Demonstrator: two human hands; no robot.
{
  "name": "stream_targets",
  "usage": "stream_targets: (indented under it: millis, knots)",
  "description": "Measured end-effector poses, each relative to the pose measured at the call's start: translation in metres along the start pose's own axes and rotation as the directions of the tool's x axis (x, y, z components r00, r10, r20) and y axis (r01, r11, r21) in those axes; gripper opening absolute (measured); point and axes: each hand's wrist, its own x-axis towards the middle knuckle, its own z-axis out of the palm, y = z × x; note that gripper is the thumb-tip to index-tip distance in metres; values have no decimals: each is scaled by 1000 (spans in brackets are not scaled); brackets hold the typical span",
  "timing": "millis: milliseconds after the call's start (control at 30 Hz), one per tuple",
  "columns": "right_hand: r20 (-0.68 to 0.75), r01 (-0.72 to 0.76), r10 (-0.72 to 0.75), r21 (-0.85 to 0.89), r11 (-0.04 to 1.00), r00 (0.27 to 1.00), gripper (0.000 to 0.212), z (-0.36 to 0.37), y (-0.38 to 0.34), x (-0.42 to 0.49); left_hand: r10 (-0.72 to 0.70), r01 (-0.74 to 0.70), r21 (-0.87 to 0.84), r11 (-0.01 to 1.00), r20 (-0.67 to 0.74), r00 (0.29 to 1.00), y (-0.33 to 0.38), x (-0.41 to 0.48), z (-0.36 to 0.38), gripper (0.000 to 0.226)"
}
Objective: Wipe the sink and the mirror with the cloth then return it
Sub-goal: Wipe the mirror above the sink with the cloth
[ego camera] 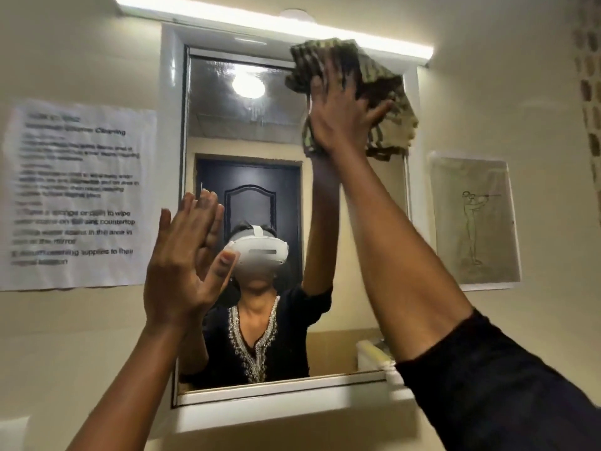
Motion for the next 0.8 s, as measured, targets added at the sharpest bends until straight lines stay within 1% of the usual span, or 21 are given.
stream_targets:
  millis: [33,67,100,133,200,233,267,300,333,367,433,467,500,533,567,600,633,700,733,767,800]
  knots:
    - [3,37,-37,-11,999,999,51,3,-20,-4,6,-6,-6,1000,-8,1000,1,0,0,69]
    - [11,109,-109,-27,994,994,50,7,-41,-14,17,-17,-9,1000,-21,1000,0,0,0,67]
    - [30,223,-222,-54,973,975,50,14,-62,-27,25,-26,-7,1000,-32,999,0,1,1,65]
    - [55,365,-361,-83,927,931,50,21,-83,-43,27,-27,-3,1000,-42,999,0,1,1,65]
    - [142,622,-608,-96,777,781,50,35,-117,-72,-3,2,-6,1000,-60,998,0,1,2,71]
    - [186,690,-669,-81,720,720,49,40,-126,-78,-16,16,-10,1000,-65,998,0,2,2,74]
    - [212,721,-697,-63,690,685,48,41,-128,-77,-21,21,-11,1000,-62,998,0,2,1,76]
    - [209,723,-699,-59,689,684,46,41,-125,-70,-23,23,-10,1000,-52,998,0,3,1,76]
    - [181,688,-670,-62,723,720,45,37,-117,-62,-26,26,-7,1000,-42,999,1,3,0,76]
    - [136,620,-609,-61,782,781,45,35,-106,-56,-33,33,-3,999,-34,999,1,2,0,76]
    - [21,390,-389,-55,919,921,47,27,-77,-51,-43,43,-3,999,-32,999,0,1,-1,74]
    - [-11,263,-264,-35,964,965,49,23,-63,-54,-46,46,-5,999,-33,998,0,1,-1,74]
    - [-19,164,-164,-4,986,986,51,20,-54,-63,-47,47,-6,999,-34,998,1,1,-1,73]
    - [-8,112,-112,16,994,994,51,18,-49,-78,-47,47,-11,999,-35,998,1,0,0,72]
    - [7,112,-112,19,994,994,51,18,-48,-100,-46,45,-26,999,-37,998,1,0,0,72]
    - [35,162,-162,15,987,986,51,18,-46,-128,-45,43,-54,998,-40,998,1,0,0,73]
    - [76,254,-254,19,967,964,50,18,-44,-160,-50,46,-89,995,-44,998,2,1,-1,74]
    - [176,472,-474,55,880,863,44,18,-31,-229,-66,58,-148,987,-51,996,2,2,-3,75]
    - [231,534,-537,83,841,811,42,16,-19,-257,-77,66,-169,983,-58,995,2,2,-4,74]
    - [272,550,-555,102,829,786,41,15,-6,-274,-91,77,-187,979,-64,994,2,1,-4,73]
    - [284,536,-537,89,839,794,43,14,9,-283,-108,93,-202,975,-68,992,2,1,-5,71]
